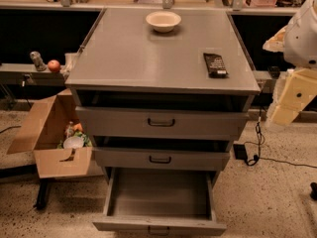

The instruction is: Place rxbar chocolate into bottom drawer

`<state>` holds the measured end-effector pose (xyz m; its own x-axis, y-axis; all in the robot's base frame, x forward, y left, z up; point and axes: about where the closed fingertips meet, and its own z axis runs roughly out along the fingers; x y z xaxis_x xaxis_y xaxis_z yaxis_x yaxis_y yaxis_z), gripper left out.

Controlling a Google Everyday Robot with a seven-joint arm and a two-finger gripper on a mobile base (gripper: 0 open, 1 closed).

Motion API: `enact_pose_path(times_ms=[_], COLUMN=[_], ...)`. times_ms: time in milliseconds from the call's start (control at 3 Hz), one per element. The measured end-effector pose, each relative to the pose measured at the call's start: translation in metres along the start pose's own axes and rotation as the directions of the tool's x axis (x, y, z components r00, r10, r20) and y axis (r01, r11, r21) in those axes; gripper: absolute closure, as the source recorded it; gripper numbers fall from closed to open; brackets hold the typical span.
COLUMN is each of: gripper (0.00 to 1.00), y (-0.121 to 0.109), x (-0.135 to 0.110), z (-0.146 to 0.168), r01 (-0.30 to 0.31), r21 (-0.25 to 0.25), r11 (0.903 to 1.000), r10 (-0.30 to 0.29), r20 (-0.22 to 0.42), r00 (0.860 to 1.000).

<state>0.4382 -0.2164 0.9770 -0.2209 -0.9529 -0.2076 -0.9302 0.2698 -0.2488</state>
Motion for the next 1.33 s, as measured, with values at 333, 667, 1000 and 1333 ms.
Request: enact_pose_path(times_ms=[333,667,1000,1333], gripper=[0.0,0.0,0.0,0.0], y=[0.0,-0.027,-0.064,-0.094], x=[0.0,0.004,0.01,0.017], z=[0.0,0.011,0.034,0.059], r01=[0.0,-0.073,-0.174,-0.279], r21=[0.0,0.018,0.031,0.031], r11=[1.0,0.9971,0.9843,0.9599], r10=[0.0,0.072,0.169,0.267], r20=[0.0,0.059,0.131,0.207], r00=[1.0,0.996,0.977,0.941])
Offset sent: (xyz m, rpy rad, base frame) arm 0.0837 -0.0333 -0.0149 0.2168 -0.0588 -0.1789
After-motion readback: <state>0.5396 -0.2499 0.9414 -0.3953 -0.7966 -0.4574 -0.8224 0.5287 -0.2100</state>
